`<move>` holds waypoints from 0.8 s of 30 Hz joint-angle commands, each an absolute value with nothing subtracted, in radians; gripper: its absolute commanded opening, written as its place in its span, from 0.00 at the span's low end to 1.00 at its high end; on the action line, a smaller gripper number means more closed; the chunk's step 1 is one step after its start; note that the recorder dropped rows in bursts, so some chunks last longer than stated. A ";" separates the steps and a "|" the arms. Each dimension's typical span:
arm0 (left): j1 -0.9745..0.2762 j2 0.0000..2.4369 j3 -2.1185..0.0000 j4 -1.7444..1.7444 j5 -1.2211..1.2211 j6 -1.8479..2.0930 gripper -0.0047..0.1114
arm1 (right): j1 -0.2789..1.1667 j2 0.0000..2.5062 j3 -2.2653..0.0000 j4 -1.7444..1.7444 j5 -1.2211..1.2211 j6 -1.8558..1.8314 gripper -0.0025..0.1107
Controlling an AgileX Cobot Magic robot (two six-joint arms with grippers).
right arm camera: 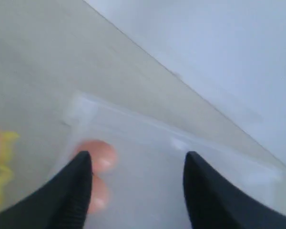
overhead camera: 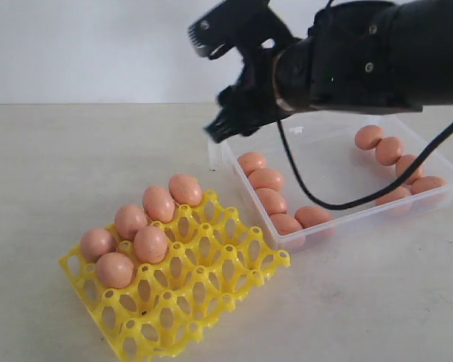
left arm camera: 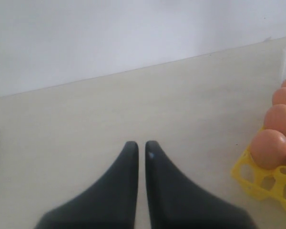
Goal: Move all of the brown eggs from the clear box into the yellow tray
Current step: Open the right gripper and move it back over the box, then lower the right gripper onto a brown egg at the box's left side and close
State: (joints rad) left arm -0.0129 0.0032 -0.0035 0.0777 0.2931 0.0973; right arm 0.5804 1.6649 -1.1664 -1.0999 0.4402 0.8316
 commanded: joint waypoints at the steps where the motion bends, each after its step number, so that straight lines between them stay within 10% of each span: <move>1: -0.021 0.000 0.000 0.076 0.293 0.094 0.08 | 0.534 1.685 -1.224 -0.994 0.860 0.603 0.31; 9: -0.021 0.000 0.000 0.076 0.293 0.094 0.08 | 0.295 1.908 -1.456 -0.133 1.166 -0.073 0.30; 17: -0.021 0.000 0.000 0.076 0.293 0.094 0.08 | 0.278 1.964 -1.518 -0.047 1.081 -0.143 0.30; 24: -0.021 0.000 0.000 0.076 0.293 0.094 0.08 | 0.278 1.975 -1.518 -0.009 1.052 -0.305 0.69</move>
State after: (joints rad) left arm -0.0129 0.0032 -0.0035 0.0777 0.2931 0.0973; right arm 0.2869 1.9746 -1.5119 -0.0140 1.0759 -0.2435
